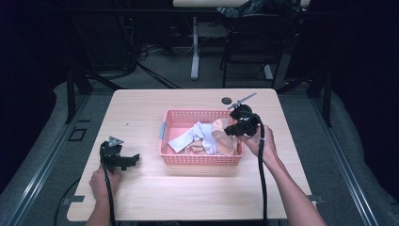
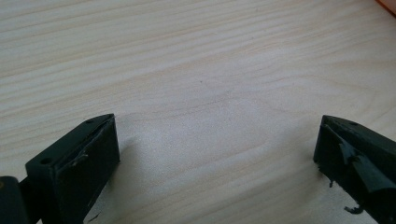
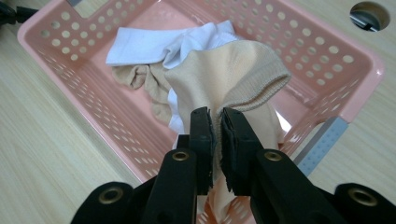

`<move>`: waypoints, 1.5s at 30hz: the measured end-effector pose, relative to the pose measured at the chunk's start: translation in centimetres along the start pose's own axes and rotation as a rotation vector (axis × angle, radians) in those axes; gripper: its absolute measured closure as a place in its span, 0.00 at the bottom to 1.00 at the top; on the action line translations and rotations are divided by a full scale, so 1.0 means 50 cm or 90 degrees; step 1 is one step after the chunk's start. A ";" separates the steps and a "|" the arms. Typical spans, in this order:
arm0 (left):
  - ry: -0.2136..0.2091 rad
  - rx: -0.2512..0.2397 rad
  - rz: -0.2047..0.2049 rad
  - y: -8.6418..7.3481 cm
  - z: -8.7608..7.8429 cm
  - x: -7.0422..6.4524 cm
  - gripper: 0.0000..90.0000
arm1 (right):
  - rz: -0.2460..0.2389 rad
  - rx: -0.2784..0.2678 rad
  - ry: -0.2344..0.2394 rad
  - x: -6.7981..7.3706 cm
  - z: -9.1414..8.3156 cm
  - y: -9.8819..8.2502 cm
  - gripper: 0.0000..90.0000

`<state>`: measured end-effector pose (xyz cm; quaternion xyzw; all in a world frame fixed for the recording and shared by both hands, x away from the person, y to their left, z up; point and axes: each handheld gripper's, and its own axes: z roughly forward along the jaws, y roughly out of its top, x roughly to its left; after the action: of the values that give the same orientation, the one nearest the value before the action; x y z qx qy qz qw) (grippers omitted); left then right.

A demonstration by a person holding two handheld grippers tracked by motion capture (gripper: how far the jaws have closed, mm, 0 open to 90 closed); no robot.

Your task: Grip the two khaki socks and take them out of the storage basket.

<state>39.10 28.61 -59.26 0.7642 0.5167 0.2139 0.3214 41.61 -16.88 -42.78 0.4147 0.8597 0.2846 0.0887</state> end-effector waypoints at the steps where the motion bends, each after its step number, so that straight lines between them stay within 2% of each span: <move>1: 0.000 0.000 0.000 0.000 0.000 0.000 0.00 | -0.002 -0.001 0.000 -0.001 -0.005 0.003 0.92; 5: 0.000 0.000 0.000 0.000 0.000 0.000 0.00 | 0.001 -0.020 -0.005 -0.006 -0.026 0.012 0.92; 16: 0.000 0.000 0.000 0.000 0.000 0.000 0.00 | -0.002 -0.046 -0.023 -0.014 -0.077 0.038 0.92; 23: 0.001 0.000 0.000 0.000 0.000 0.000 0.00 | 0.010 -0.057 -0.042 -0.036 -0.108 0.036 0.92; 35: 0.000 0.000 0.000 0.000 0.000 0.000 0.00 | 0.047 -0.074 -0.071 -0.088 -0.161 0.006 0.92; 45: 0.000 0.000 0.000 0.000 0.000 0.000 0.00 | 0.085 -0.074 -0.106 -0.142 -0.193 -0.050 0.92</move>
<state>39.10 28.60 -59.26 0.7641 0.5168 0.2140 0.3213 40.74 -27.54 -36.85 0.4876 0.8018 0.3036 0.1647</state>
